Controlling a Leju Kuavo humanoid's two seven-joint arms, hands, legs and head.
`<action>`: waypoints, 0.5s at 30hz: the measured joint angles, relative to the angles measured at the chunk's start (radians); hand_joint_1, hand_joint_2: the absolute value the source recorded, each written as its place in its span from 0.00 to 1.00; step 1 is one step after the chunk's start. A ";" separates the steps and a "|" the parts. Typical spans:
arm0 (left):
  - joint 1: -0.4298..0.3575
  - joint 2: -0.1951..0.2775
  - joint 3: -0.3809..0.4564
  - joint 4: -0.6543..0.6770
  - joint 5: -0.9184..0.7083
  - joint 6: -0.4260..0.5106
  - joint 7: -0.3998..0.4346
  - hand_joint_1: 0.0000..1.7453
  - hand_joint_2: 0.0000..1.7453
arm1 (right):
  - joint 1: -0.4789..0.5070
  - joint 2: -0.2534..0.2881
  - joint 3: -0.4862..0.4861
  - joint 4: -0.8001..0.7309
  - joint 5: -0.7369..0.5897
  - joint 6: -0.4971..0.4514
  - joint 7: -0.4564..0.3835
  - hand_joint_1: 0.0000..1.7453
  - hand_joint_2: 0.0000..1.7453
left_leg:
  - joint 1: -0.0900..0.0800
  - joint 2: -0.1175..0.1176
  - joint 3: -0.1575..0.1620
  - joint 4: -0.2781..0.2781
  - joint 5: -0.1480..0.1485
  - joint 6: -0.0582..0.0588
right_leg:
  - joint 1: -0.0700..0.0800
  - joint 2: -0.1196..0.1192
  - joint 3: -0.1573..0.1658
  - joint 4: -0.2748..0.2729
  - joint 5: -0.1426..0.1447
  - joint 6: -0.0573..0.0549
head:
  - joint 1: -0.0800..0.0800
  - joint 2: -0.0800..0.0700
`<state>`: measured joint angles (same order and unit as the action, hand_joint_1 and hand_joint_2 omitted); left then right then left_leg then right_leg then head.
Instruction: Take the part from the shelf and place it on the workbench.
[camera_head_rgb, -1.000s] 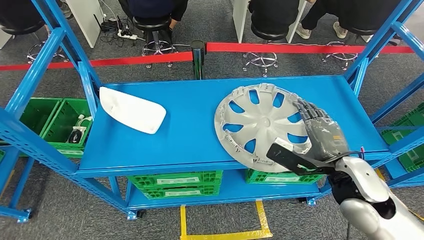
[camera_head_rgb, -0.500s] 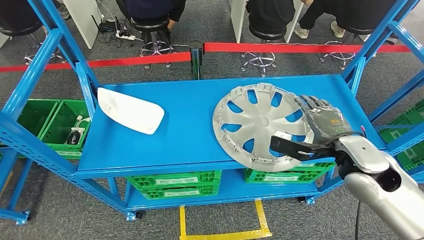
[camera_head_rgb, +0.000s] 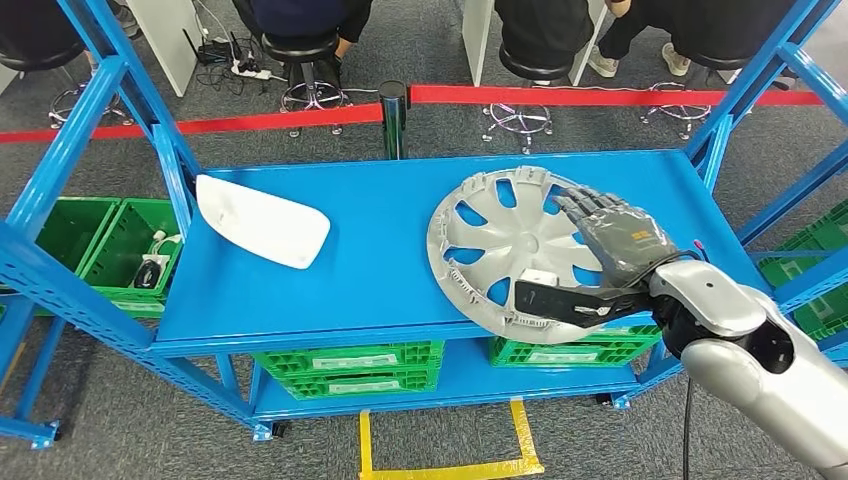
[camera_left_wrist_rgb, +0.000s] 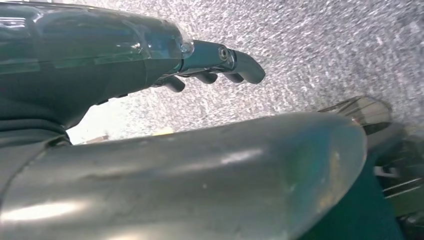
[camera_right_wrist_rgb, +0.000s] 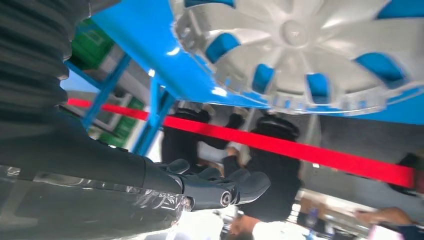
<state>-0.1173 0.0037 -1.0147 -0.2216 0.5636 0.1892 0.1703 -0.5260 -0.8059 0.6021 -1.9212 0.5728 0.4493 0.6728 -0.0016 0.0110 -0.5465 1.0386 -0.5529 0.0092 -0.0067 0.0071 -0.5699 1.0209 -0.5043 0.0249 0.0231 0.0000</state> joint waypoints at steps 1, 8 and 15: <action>0.000 0.000 0.000 0.000 0.003 0.000 -0.009 0.00 0.00 | -0.010 0.002 0.012 -0.001 -0.005 0.000 -0.010 0.00 1.00 | 0.000 0.000 0.000 0.000 0.000 0.000 | 0.000 0.000 0.000 0.000 0.000 0.000 | 0.000 0.000; -0.001 -0.016 0.000 0.000 0.012 0.000 -0.039 0.00 0.00 | -0.080 0.074 0.137 0.024 -0.039 -0.008 -0.060 0.00 1.00 | 0.000 0.004 -0.001 0.000 0.000 0.000 | 0.000 0.000 0.000 0.000 0.000 0.000 | -0.001 0.000; -0.002 -0.018 0.000 0.000 0.022 0.000 -0.020 0.00 0.00 | -0.119 0.124 0.229 0.085 -0.113 -0.016 -0.044 0.00 1.00 | 0.000 0.006 0.000 -0.001 0.000 0.000 | 0.000 0.002 0.000 0.000 0.000 0.000 | -0.002 0.000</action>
<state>-0.1196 -0.0147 -1.0147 -0.2213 0.5859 0.1896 0.1500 -0.6451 -0.6816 0.8311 -1.8361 0.4594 0.4331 0.6285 -0.0013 0.0174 -0.5469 1.0381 -0.5530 0.0092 -0.0065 0.0087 -0.5700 1.0211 -0.5044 0.0248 0.0214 0.0000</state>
